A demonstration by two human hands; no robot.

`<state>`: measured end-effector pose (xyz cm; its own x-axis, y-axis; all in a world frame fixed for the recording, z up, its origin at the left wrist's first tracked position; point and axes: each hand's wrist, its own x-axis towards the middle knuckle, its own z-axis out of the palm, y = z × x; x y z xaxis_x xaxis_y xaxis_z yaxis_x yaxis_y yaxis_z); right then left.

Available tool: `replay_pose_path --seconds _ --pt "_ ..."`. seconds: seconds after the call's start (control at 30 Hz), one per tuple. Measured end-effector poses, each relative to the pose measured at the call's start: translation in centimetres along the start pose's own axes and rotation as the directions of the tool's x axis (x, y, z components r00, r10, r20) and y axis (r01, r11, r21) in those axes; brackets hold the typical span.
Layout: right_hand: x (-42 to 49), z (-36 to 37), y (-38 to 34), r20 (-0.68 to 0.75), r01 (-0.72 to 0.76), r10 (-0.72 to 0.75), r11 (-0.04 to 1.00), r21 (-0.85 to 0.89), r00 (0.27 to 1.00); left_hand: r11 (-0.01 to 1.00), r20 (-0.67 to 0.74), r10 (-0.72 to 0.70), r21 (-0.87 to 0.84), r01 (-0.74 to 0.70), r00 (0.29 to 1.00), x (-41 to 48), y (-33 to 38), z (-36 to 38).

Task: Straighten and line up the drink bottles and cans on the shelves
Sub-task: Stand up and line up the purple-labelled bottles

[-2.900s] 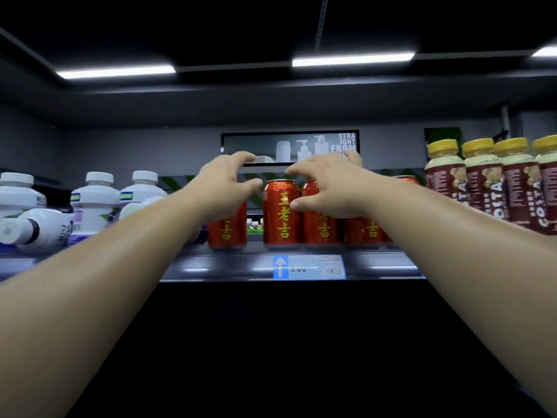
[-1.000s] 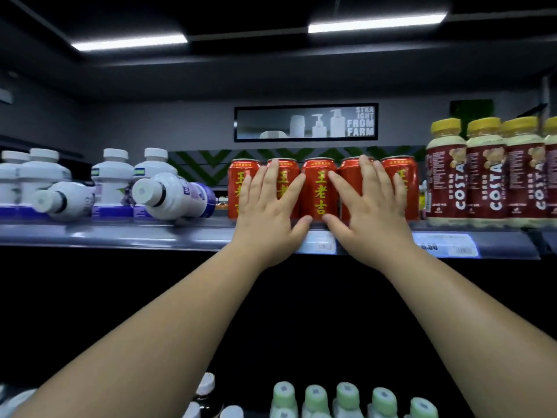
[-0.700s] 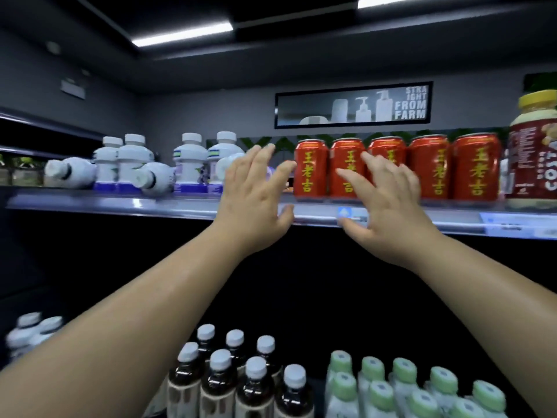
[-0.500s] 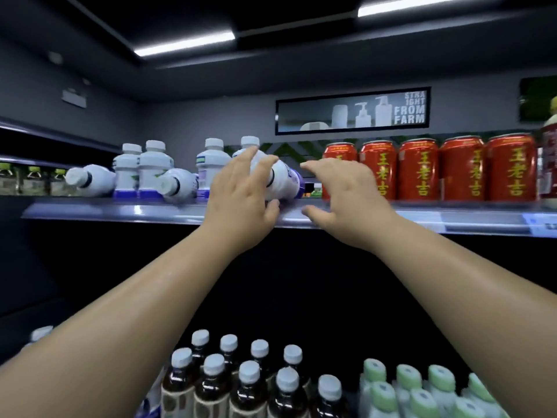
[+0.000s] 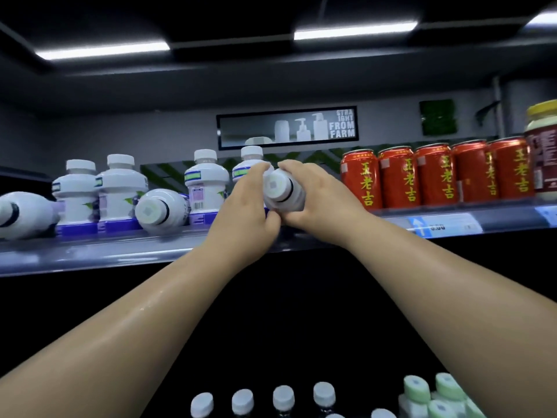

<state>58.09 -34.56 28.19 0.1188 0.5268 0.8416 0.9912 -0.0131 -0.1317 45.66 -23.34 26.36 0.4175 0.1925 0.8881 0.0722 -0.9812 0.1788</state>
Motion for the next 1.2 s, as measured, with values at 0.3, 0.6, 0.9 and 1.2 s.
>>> replay_pose_path --seconds 0.3,0.6,0.9,1.2 --pt "3.5 -2.3 0.0 -0.196 -0.218 0.240 0.968 0.128 0.951 0.978 0.038 -0.102 -0.180 0.107 0.994 2.3 2.5 0.9" --pt "1.7 -3.8 2.6 0.061 0.009 0.000 0.989 -0.148 0.998 0.972 0.052 -0.235 0.019 0.235 0.970 4.0 3.3 3.9" --pt "-2.8 -3.8 8.5 -0.125 0.047 -0.119 0.881 -0.470 0.985 0.964 -0.033 -0.251 0.087 0.253 0.967 3.8 4.1 5.4" --pt "-3.1 -2.8 9.0 -0.107 0.000 -0.068 0.843 -0.538 0.992 0.948 -0.076 -0.274 0.149 0.283 0.959 3.6 4.7 7.2"
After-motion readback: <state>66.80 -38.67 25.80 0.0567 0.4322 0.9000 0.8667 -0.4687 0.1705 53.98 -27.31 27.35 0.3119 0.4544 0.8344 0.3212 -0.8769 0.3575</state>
